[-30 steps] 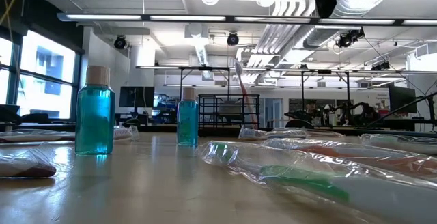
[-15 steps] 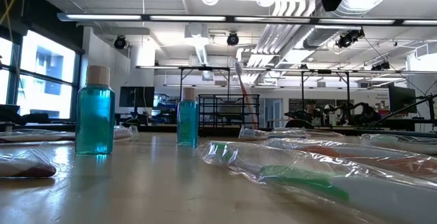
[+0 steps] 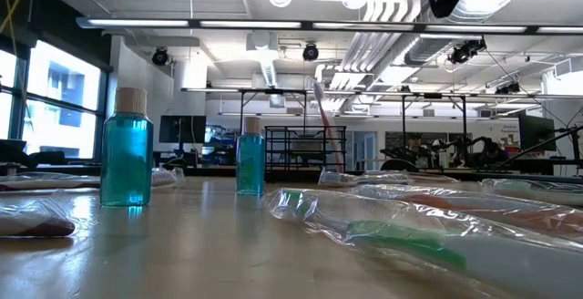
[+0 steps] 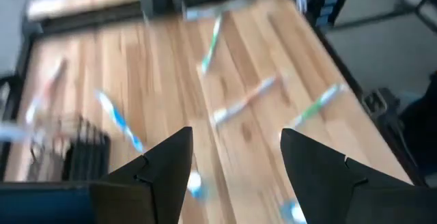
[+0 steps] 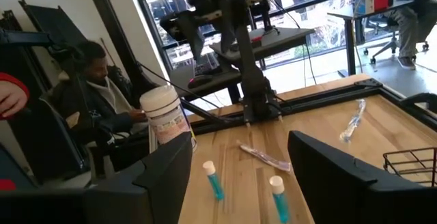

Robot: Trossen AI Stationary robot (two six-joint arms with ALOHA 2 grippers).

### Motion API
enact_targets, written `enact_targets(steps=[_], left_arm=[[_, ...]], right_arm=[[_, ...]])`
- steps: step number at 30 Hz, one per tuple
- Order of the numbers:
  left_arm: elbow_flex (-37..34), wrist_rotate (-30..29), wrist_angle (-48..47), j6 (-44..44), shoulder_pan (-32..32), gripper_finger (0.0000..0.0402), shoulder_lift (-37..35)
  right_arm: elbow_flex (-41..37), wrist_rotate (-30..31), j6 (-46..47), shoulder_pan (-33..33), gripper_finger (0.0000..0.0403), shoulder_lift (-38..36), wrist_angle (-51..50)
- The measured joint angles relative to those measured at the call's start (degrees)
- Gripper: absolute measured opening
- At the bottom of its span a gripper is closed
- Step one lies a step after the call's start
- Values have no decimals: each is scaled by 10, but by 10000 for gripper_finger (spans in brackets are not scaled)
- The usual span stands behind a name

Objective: Pick & Place toothbrushing station
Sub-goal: Put the top blue mouthwash into the mesh organizer

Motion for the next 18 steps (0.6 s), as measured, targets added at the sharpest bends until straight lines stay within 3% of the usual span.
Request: enact_targets(steps=[6,18], left_arm=[[0,-10,-31,-55,0,223,45],[1,-12,-29,3,0,223,172]], right_arm=[[0,1,0,0,236,0,-6],[0,-16,25,0,236,0,-21]])
